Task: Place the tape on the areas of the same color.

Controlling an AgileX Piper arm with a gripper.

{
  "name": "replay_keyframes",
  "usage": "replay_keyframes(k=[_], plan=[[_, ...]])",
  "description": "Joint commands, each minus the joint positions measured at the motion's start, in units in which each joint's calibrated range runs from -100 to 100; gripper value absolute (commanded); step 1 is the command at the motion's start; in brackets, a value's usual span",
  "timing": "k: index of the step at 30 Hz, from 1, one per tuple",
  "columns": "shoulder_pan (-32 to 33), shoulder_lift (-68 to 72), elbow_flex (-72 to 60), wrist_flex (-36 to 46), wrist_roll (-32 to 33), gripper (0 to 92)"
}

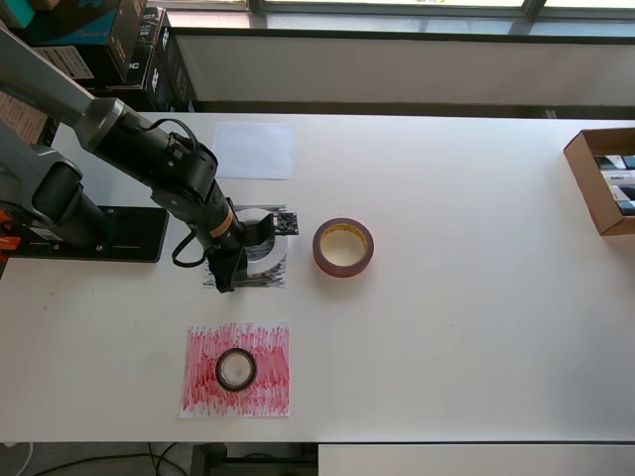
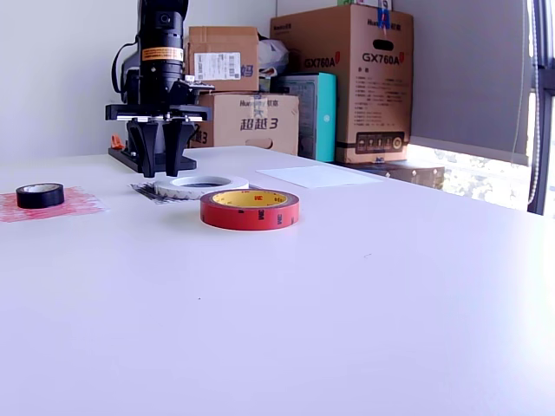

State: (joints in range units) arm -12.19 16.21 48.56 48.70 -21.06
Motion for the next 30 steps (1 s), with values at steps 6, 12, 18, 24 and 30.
replay_keyframes(k=[6,12,18,24,30], plan=[[0.2,0.5,-0.4,-0.5,0.1,40.4],[0.2,0.6,-0.2,-0.5,-0.2,40.4],[0.2,0.7,0.5,-0.5,0.1,40.4],[0.1,3.0,-0.1,-0.5,0.2,40.4],[0.1,3.2,-0.4,-0.5,0.2,40.0]])
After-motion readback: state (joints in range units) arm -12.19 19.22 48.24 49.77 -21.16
